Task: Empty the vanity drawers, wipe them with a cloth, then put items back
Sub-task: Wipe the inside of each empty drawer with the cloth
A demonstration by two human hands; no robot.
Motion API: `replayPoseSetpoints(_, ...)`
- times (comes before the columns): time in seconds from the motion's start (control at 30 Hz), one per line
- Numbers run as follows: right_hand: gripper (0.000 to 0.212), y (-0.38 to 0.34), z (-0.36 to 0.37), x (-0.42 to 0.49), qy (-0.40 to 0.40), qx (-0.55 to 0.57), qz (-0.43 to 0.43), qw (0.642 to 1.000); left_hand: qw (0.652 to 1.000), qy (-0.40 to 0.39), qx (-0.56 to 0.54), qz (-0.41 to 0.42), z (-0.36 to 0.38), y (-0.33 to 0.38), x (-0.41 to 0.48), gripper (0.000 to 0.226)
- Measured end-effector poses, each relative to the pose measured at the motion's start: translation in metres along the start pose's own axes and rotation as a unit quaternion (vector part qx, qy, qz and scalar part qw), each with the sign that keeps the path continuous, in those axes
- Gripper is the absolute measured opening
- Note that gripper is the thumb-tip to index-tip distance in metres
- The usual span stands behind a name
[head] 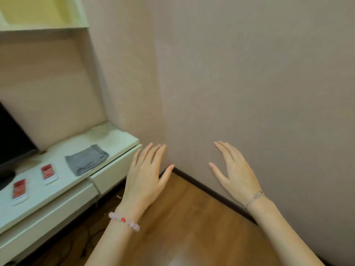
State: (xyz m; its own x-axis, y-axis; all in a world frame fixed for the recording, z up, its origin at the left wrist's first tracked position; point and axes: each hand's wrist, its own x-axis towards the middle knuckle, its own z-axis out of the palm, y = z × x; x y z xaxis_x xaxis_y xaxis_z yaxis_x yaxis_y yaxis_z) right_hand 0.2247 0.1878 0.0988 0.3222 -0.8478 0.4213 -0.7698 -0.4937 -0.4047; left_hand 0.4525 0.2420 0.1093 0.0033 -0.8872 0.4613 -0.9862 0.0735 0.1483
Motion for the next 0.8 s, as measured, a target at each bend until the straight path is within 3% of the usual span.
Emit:
replayPoseSetpoints(0.27, 0.058, -0.081, 0.090, 0.078, -0.070, 0.053, -0.097, 0.991, 0.989, 0.004, 0.073, -0.125, -0.023, -0.121, -0.021, 0.061)
replayPoseSetpoints(0.8, 0.057, -0.147, 0.241, 0.239, -0.176, 0.127, -0.260, 0.941, 0.932, 0.014, 0.134, -0.338, 0.017, -0.243, 0.015, 0.059)
